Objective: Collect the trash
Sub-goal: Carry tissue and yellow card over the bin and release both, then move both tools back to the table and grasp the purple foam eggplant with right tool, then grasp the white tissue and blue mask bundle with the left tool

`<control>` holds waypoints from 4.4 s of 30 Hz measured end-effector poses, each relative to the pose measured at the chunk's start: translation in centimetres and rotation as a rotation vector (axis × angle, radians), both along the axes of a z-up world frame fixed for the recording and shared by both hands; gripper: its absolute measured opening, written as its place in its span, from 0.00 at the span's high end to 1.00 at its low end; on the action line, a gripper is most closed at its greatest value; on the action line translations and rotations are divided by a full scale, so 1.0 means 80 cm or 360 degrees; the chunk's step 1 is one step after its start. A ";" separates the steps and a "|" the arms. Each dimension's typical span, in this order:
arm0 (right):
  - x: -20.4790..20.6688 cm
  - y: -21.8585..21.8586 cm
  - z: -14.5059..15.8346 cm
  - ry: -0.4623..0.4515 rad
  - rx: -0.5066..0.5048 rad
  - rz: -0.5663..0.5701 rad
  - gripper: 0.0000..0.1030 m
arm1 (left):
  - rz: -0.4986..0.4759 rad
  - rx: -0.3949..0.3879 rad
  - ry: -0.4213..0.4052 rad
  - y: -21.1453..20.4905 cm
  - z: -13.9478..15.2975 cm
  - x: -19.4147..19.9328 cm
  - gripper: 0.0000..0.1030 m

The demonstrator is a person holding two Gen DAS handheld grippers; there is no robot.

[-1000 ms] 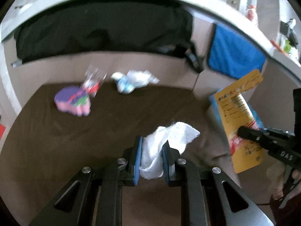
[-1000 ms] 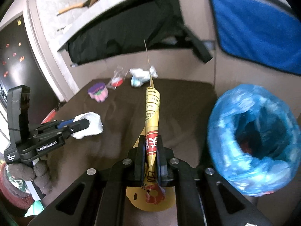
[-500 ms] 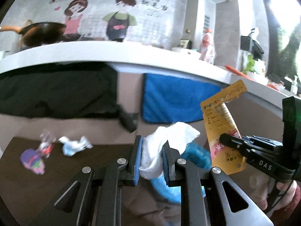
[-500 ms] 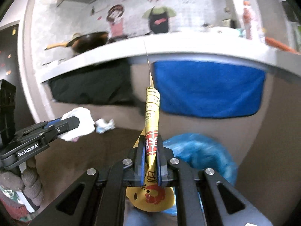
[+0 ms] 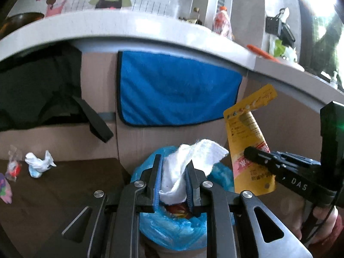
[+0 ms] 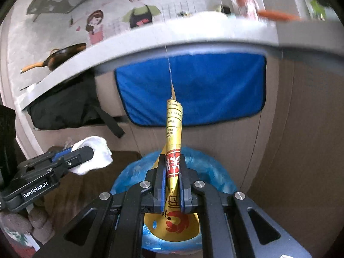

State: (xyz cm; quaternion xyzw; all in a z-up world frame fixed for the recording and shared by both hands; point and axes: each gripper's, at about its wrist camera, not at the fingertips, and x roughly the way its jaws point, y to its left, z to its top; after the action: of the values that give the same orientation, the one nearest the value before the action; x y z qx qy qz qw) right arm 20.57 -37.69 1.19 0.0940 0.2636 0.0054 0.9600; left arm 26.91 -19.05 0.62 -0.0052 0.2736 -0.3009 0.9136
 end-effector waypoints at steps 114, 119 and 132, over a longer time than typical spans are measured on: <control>0.165 0.353 -0.107 0.0551 -0.0032 0.0509 0.46 | 0.0834 -0.0340 0.0413 0.538 -0.119 0.066 0.35; 0.140 0.307 -0.112 0.0476 0.0065 0.0419 0.46 | 0.0634 -0.0230 0.0404 0.460 -0.106 0.100 0.35; 0.120 0.216 -0.118 0.0379 0.0396 0.0329 0.46 | 0.0570 0.0156 0.0489 0.284 -0.141 0.245 0.35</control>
State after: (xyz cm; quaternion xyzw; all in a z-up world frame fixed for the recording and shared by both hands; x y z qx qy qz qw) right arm 30.19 -20.41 -8.27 0.1844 0.3807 0.1254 0.8974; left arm 46.52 3.68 -10.67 -0.0550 0.4184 -0.1163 0.8991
